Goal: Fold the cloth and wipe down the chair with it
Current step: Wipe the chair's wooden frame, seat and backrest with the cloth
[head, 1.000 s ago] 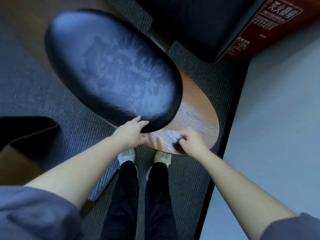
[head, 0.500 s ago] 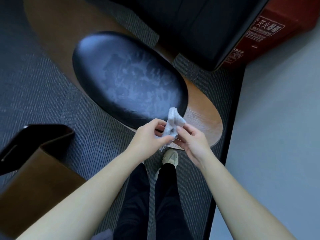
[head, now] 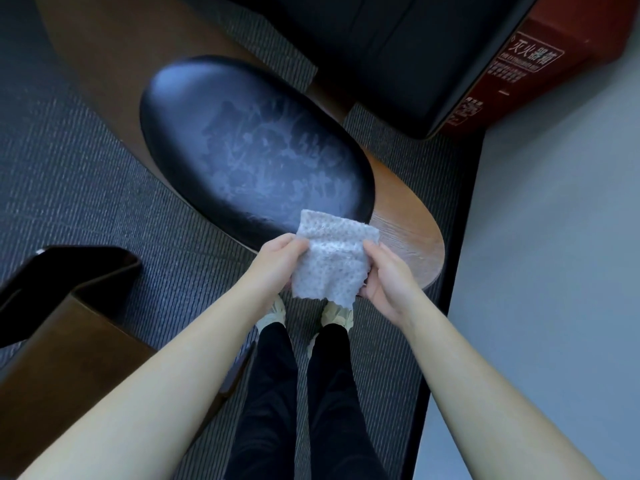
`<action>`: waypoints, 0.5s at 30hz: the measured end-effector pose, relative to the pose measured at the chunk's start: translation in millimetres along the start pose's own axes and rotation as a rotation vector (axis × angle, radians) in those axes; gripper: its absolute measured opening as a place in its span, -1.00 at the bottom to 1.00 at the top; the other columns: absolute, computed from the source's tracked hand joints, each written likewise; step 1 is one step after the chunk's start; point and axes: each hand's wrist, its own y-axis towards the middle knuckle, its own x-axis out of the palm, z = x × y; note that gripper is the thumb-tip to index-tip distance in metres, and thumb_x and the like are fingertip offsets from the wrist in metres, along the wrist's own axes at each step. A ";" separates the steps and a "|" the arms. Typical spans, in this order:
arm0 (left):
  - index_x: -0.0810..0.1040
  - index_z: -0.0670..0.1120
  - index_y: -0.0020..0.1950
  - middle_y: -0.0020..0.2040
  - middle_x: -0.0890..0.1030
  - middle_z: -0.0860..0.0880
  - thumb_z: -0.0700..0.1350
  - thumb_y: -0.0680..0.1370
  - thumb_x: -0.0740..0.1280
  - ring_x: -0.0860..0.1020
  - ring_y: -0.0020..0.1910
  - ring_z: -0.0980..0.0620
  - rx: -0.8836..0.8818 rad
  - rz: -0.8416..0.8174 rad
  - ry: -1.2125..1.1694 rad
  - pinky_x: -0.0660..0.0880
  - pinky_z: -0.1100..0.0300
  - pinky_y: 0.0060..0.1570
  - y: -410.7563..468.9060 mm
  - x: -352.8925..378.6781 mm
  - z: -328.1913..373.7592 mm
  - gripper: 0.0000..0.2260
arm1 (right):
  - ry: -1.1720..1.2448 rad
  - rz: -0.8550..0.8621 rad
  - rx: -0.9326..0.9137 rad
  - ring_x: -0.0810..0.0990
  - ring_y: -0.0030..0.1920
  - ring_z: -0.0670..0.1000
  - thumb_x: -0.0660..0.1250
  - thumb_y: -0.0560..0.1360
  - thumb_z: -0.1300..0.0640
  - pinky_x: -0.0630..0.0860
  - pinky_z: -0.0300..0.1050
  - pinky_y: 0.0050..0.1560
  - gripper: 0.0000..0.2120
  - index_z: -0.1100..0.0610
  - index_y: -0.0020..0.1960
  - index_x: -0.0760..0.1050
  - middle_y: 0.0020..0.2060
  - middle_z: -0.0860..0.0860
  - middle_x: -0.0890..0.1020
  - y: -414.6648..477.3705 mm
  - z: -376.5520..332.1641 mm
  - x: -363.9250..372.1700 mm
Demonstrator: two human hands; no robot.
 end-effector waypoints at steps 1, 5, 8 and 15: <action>0.54 -0.12 -0.06 -0.13 0.63 -0.06 -0.08 0.62 0.24 0.59 -0.20 0.01 0.006 0.005 0.002 0.51 0.09 -0.18 -0.3 -0.6 -1.3 -0.84 | -0.019 -0.018 -0.004 0.62 0.14 0.12 0.17 0.64 0.12 0.53 0.16 0.19 -0.74 0.16 0.29 0.43 0.15 0.14 0.63 -0.8 0.7 -1.1; 0.54 0.02 0.07 0.12 0.64 -0.07 -0.06 0.58 0.35 0.65 0.02 -0.04 0.061 0.149 -0.046 0.59 0.02 -0.05 3.1 -3.3 -6.6 -0.91 | 0.024 0.051 -0.024 0.66 0.07 0.13 0.36 0.53 0.21 0.55 0.17 0.15 -0.65 0.20 0.29 0.40 0.08 0.15 0.65 1.0 2.6 -5.3; 0.44 0.16 0.13 0.09 0.64 -0.07 -0.08 0.55 0.38 0.65 0.02 -0.05 0.139 0.228 -0.063 0.60 -0.03 0.04 3.4 -1.3 -11.0 -0.77 | 0.047 0.090 -0.086 0.66 0.08 0.10 0.38 0.52 0.18 0.56 0.16 0.14 -0.58 0.06 0.33 0.36 0.16 0.12 0.61 4.4 5.0 -3.4; 0.37 0.06 0.47 0.28 0.54 0.00 -0.30 0.49 0.44 0.60 0.10 0.09 0.307 -0.099 0.226 0.58 0.20 0.06 0.0 -13.3 -8.5 -0.39 | -0.209 -0.117 -0.167 0.53 0.27 0.04 0.57 0.30 0.04 0.51 0.09 0.24 -0.16 -0.27 0.43 0.23 0.38 -0.05 0.39 4.0 4.1 -17.5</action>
